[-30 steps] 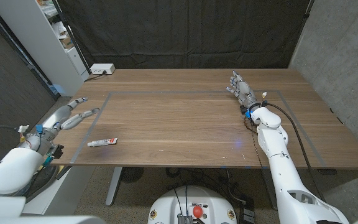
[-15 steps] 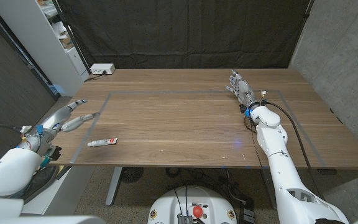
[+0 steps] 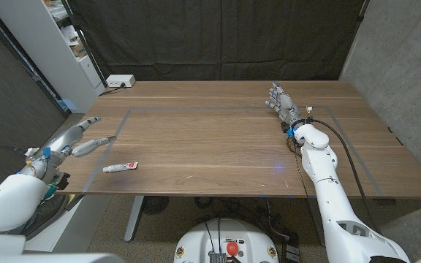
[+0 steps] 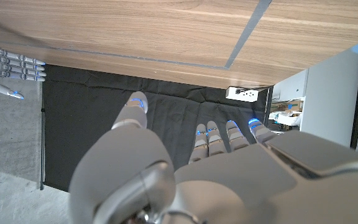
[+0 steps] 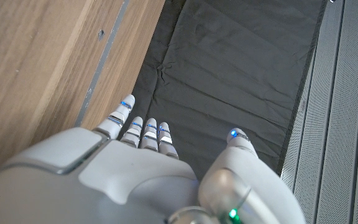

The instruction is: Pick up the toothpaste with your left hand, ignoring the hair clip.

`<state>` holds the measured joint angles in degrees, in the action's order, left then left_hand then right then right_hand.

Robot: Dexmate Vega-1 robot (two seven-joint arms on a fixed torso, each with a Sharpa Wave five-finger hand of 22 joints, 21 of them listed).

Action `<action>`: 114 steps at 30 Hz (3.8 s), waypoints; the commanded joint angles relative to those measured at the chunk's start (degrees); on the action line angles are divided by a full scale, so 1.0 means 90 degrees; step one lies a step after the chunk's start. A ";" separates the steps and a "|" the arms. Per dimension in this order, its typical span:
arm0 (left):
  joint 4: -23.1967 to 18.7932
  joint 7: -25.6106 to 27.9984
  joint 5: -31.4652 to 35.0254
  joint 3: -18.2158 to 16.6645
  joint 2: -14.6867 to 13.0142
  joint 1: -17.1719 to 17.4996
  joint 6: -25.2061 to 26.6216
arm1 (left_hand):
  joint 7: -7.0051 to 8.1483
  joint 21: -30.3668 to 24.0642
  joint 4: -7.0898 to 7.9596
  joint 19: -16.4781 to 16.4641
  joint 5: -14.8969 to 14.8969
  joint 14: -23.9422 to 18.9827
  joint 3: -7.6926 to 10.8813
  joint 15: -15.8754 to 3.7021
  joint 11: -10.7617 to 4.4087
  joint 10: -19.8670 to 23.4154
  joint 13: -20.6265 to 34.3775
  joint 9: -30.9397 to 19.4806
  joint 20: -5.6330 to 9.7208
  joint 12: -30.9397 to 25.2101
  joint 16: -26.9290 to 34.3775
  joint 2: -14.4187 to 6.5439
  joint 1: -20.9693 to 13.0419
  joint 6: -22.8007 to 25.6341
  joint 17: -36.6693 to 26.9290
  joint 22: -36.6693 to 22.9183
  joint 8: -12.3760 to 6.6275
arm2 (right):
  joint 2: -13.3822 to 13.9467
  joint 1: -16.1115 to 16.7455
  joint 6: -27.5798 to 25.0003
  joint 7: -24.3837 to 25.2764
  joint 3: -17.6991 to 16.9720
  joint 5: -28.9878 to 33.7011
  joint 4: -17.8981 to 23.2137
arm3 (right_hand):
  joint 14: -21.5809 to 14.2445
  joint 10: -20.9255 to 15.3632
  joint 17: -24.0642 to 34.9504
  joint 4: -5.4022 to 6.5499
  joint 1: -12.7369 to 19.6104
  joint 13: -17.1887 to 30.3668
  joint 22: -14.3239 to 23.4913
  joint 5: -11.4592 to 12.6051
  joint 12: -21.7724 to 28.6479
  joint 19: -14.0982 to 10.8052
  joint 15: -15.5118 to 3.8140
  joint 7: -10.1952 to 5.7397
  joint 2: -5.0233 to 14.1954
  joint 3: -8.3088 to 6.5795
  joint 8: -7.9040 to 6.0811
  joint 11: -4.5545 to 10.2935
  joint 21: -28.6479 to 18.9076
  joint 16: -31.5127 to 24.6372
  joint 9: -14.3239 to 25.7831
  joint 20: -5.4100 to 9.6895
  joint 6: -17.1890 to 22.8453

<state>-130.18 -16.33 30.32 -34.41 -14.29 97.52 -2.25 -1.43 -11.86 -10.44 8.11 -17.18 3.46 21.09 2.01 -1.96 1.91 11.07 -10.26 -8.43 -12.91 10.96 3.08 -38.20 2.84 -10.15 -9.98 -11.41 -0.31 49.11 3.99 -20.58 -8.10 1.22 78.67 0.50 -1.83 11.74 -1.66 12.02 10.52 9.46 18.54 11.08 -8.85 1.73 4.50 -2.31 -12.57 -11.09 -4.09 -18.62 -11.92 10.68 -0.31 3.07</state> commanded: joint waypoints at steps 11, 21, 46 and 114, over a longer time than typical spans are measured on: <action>-0.0513 -0.0479 0.1009 0.0137 -0.0192 0.0035 0.0511 | 0.0043 -0.0013 0.0009 -0.0155 -0.0095 -0.0040 0.0149 0.0008 -0.0113 -0.0025 0.0045 -0.0039 -0.0123 0.0024 -0.0012 -0.0011 -0.0632 -0.0115 -0.0013 -0.0026 0.0004 | -0.0071 0.0045 0.0012 0.0087 -0.0011 -0.0017 0.0040 | -0.0037 -0.0052 0.0013 -0.0016 0.0017 0.0022 0.0015 0.0056 0.0008 -0.0082 0.0035 0.0009 0.0038 0.0018 -0.0018 -0.0006 0.0060 -0.0036 0.0009 0.0000 0.0042; -0.0616 -0.0918 0.1533 0.0312 -0.0438 -0.0046 0.0885 | -0.0004 0.0000 0.0018 -0.0211 -0.0114 0.0007 0.0174 0.0166 -0.0030 -0.0198 0.0055 -0.0049 -0.0206 0.0082 -0.0027 0.0026 -0.1058 -0.0352 -0.0014 -0.0028 0.0048 | -0.0113 0.0032 0.0074 0.0173 -0.0021 -0.0018 -0.0020 | -0.0040 -0.0051 0.0012 -0.0030 0.0033 0.0022 0.0016 0.0059 0.0007 -0.0090 0.0043 0.0007 0.0040 0.0018 -0.0020 -0.0004 0.0086 -0.0033 0.0010 0.0005 0.0048; -0.0880 -0.1892 0.2708 0.0717 -0.1027 -0.0223 0.1523 | -0.0287 0.0066 0.0069 -0.0205 0.0082 0.0372 0.0326 0.0370 0.0226 -0.1015 0.0109 -0.0092 -0.0274 0.0204 -0.0072 -0.0181 -0.2398 -0.1312 -0.0021 -0.0034 0.0113 | -0.0081 -0.0149 0.0236 0.0183 -0.0122 -0.0085 -0.0267 | -0.0030 -0.0022 -0.0007 -0.0194 0.0254 0.0023 0.0017 0.0098 -0.0004 -0.0111 0.0030 0.0004 -0.0031 0.0003 -0.0016 -0.0006 0.0189 -0.0010 0.0009 0.0003 0.0012; -0.0672 -0.1426 0.3901 0.1302 -0.0956 0.0228 0.1362 | 0.0172 0.0048 0.0146 -0.0125 0.0688 0.0318 0.0250 0.0195 -0.0336 -0.0500 0.0185 -0.0101 -0.0228 -0.0282 0.0036 -0.0344 -0.3087 -0.0885 -0.0026 -0.0038 -0.0298 | -0.0163 -0.0043 0.0384 0.0339 -0.0102 -0.0209 -0.0230 | -0.0053 -0.0035 0.0004 -0.0323 0.0418 0.0026 0.0024 0.0154 0.0002 -0.0179 0.0041 -0.0005 -0.0081 0.0030 -0.0020 0.0004 0.0377 -0.0010 0.0012 -0.0010 0.0022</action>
<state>-136.92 -29.54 64.51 -23.77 -22.82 99.37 8.65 -0.18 -11.19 -9.48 6.87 -10.93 6.68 23.30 4.08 -4.51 -3.28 12.40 -11.05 -10.64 -15.06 10.84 -0.01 -65.48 -5.94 -10.26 -10.13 -13.63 -1.62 48.78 7.43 -17.68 -9.12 -0.74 76.98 0.19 -1.83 11.60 -4.34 15.35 10.52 9.46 19.48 11.08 -10.10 2.04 4.51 -3.23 -12.26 -11.09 -4.09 -15.40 -11.92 10.68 -0.30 3.07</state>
